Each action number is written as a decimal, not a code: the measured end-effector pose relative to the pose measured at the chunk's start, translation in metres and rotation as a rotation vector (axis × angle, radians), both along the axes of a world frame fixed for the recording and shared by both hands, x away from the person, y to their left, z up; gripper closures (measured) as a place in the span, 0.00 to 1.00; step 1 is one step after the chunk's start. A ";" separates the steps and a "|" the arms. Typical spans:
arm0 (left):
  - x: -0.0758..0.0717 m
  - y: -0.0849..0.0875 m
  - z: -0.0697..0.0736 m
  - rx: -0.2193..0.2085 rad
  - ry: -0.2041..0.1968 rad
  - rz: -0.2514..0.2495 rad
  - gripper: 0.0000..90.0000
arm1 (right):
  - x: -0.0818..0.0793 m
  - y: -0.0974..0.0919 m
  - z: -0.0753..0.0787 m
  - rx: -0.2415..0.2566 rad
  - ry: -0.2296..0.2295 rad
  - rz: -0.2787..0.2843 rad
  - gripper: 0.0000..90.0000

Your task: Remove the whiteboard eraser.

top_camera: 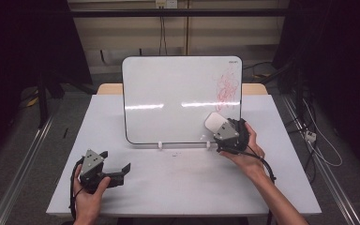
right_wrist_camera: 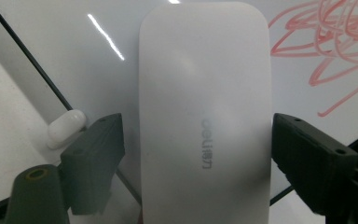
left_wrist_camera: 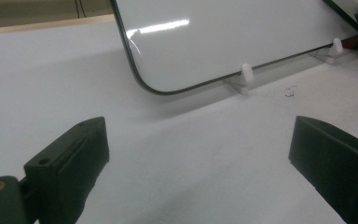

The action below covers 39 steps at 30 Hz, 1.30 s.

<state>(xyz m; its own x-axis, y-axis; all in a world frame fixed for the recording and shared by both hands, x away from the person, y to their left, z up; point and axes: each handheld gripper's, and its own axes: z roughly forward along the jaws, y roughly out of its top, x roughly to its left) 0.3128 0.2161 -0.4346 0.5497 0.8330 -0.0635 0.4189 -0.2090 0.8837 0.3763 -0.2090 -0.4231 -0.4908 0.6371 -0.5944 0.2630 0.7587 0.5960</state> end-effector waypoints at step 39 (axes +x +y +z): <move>0.002 0.006 -0.003 -0.011 0.019 0.009 0.05 | -0.001 -0.020 0.016 0.240 0.071 0.004 0.35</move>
<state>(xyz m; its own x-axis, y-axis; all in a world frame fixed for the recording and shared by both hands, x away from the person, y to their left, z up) 0.3148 0.2218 -0.4374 0.5410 0.8369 -0.0834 0.4374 -0.1952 0.8778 0.3757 -0.2286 -0.4071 -0.5288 0.7538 -0.3901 0.3075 0.5985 0.7397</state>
